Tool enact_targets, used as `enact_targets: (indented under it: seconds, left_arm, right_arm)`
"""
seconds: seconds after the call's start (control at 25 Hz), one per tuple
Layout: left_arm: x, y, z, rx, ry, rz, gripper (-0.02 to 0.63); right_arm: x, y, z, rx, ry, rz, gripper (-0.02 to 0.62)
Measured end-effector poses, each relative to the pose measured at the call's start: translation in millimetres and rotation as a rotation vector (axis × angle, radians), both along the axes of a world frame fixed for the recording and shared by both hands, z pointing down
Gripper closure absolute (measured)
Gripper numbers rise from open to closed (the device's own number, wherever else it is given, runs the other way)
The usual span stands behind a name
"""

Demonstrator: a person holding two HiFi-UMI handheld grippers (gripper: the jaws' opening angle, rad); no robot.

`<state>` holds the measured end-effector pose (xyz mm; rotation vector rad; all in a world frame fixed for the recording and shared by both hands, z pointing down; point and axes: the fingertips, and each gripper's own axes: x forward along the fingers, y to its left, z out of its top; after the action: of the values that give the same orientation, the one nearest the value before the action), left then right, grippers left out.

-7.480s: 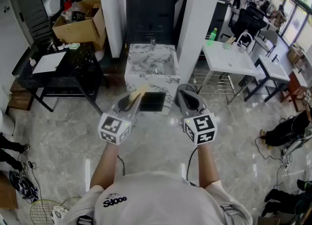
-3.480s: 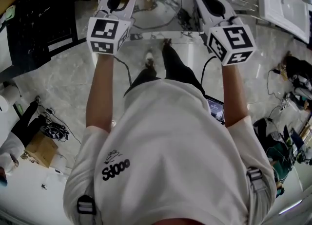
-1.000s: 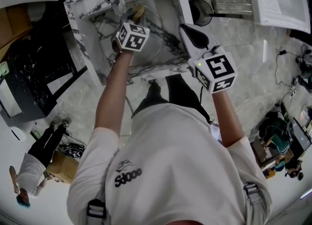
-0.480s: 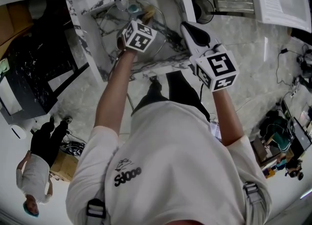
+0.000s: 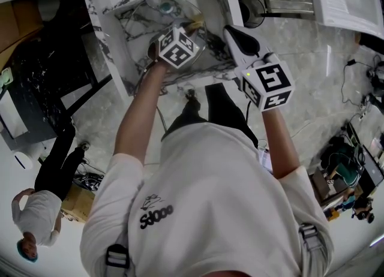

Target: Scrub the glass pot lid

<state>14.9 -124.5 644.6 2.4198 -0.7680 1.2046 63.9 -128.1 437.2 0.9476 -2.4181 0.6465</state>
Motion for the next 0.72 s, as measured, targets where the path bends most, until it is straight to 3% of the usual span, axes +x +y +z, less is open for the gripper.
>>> enact_targets:
  seconds: [0.28, 0.72]
  left_arm:
    - [7.7, 29.5, 0.8, -0.065, 0.030, 0.114, 0.551]
    - [8.7, 70.5, 0.9, -0.145, 0.047, 0.174, 0.551]
  right_arm:
    - [4.3, 10.5, 0.9, -0.004, 0.000, 0.007, 0.591]
    - [10.5, 30.7, 1.7, -0.003, -0.003, 0.013, 0.591]
